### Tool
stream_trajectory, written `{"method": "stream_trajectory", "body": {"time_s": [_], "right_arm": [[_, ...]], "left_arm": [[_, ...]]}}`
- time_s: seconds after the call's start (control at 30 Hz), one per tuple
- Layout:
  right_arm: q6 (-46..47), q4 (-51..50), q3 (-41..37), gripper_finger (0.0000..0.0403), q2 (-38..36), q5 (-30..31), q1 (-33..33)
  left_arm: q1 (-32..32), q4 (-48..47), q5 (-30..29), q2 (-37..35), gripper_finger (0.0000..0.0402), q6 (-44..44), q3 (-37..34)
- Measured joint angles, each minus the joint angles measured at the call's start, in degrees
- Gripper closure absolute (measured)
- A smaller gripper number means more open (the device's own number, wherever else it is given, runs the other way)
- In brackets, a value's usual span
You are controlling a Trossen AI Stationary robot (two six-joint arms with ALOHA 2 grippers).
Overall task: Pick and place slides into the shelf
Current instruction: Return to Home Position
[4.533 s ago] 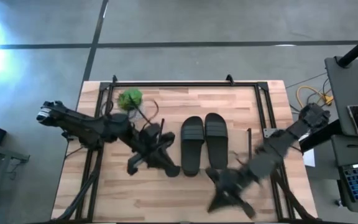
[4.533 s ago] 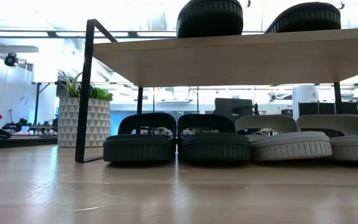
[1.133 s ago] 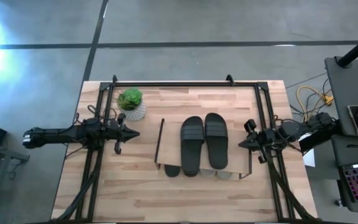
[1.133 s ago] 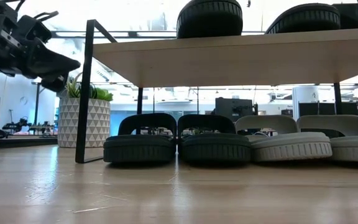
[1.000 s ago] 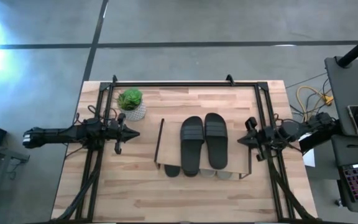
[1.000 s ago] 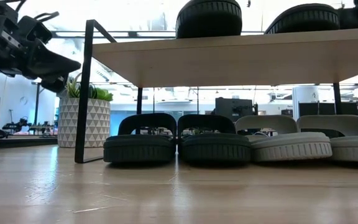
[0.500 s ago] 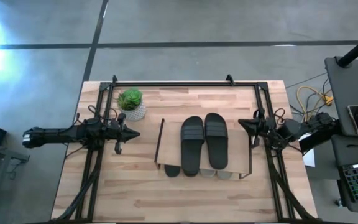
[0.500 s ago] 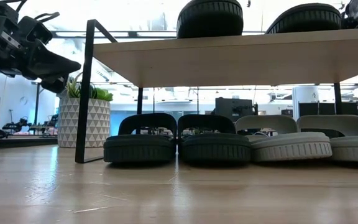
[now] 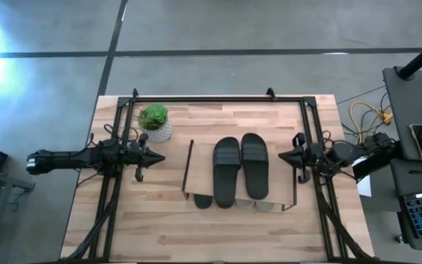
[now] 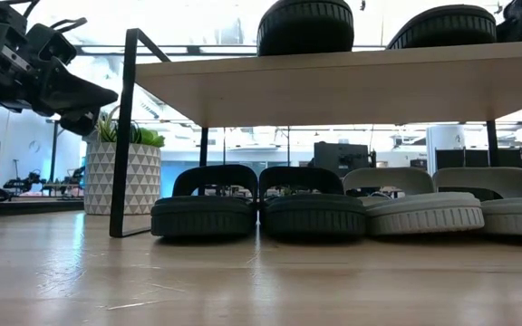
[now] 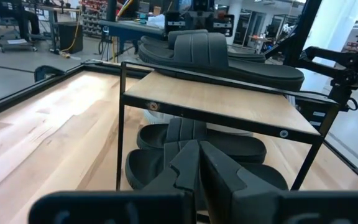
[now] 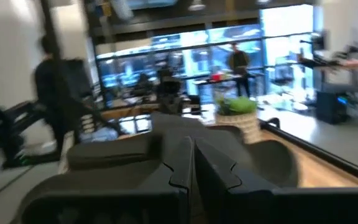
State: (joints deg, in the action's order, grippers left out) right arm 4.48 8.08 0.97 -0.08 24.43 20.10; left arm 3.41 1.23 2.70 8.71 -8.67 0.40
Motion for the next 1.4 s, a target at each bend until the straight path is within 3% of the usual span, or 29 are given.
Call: {"method": "stream_trajectory", "body": {"time_s": [0.1, 0.3, 0.47, 0.8, 1.07, 1.4], "right_arm": [[-2.55, 0.22, -0.10, 0.0392, 0.00, -4.67, 0.02], [-2.13, -0.05, -0.13, 0.0392, 0.00, -5.54, 0.00], [-3.45, -0.10, -0.21, 0.0392, 0.02, -11.24, 0.00], [-3.42, -1.30, -0.24, 0.0392, 0.09, -11.25, 0.02], [-3.49, 3.51, -0.59, 0.0392, 0.27, -10.68, 0.00], [1.74, 4.33, -0.55, 0.0392, 0.70, -10.70, -0.02]], "left_arm": [[0.00, 0.00, 0.00, 0.00, 0.0402, 0.02, 0.00], [-0.01, 0.02, 0.00, 0.00, 0.0402, 0.02, 0.00], [-0.01, 0.02, 0.01, 0.00, 0.0402, 0.04, 0.00], [0.01, 0.17, 0.11, 0.04, 0.0402, 0.07, 0.00], [-0.01, 0.74, 0.17, -0.18, 0.0402, 0.07, 0.00], [0.01, 1.14, 0.13, -0.17, 0.0402, 0.07, 0.00]]}}
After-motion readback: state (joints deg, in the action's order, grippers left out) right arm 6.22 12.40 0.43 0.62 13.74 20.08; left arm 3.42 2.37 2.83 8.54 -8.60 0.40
